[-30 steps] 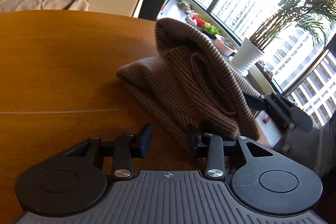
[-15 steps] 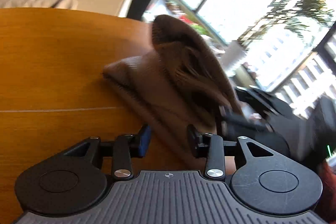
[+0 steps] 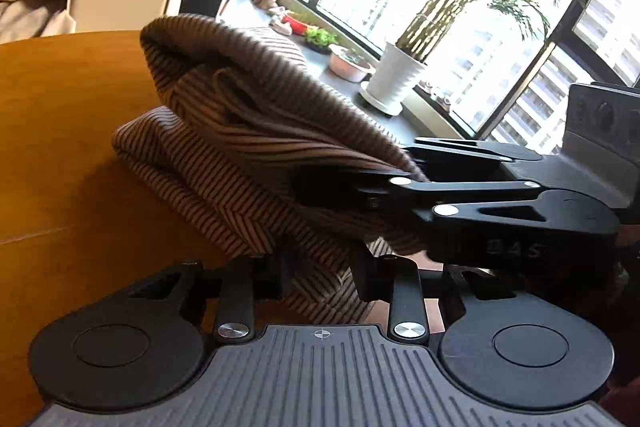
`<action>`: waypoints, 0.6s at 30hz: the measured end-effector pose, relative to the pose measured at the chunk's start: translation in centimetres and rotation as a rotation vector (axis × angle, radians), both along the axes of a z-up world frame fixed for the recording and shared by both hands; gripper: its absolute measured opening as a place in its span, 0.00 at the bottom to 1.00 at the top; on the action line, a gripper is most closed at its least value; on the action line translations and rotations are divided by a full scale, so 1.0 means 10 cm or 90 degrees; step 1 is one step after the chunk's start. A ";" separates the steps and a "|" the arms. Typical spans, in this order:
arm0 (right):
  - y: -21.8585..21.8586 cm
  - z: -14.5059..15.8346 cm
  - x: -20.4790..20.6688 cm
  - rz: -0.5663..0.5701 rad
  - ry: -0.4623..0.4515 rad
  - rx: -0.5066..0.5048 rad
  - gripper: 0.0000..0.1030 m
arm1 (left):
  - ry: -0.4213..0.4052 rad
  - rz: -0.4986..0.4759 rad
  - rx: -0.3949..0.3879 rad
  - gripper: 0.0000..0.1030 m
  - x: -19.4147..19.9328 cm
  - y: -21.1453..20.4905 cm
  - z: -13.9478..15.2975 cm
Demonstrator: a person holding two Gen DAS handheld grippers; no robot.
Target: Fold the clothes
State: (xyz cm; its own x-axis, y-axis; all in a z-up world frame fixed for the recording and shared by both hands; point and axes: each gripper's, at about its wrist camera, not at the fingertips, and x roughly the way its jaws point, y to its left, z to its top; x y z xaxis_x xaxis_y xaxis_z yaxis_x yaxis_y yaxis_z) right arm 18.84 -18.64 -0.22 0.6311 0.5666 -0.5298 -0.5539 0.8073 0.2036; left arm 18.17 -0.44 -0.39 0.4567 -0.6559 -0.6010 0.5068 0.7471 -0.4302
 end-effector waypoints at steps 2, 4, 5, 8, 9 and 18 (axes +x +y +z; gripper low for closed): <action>0.03 0.00 -0.02 0.010 0.002 -0.010 0.31 | -0.004 -0.002 0.003 0.32 -0.03 0.02 0.01; 0.02 -0.02 -0.09 0.008 -0.007 -0.020 0.31 | -0.012 -0.009 0.017 0.33 -0.08 0.09 0.06; 0.02 -0.02 -0.12 0.005 -0.012 -0.023 0.31 | -0.017 -0.012 0.025 0.44 -0.10 0.12 0.09; 0.12 -0.05 -0.26 0.004 -0.059 -0.059 0.32 | -0.037 0.024 0.049 0.56 -0.16 0.38 0.19; 0.19 -0.07 -0.32 0.007 -0.083 -0.086 0.32 | -0.035 0.054 0.051 0.56 -0.14 0.50 0.23; 1.06 -0.53 -1.05 0.111 -0.327 -0.437 0.45 | -0.094 0.100 -0.060 0.54 -0.04 0.39 0.73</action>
State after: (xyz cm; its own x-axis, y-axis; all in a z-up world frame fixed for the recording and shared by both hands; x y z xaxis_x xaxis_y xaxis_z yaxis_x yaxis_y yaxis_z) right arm 8.30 -8.05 -5.51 0.8197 0.3371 -0.4631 -0.5703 0.5556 -0.6051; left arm 17.75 3.45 6.87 0.6354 -0.6202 -0.4599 0.4504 0.7816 -0.4316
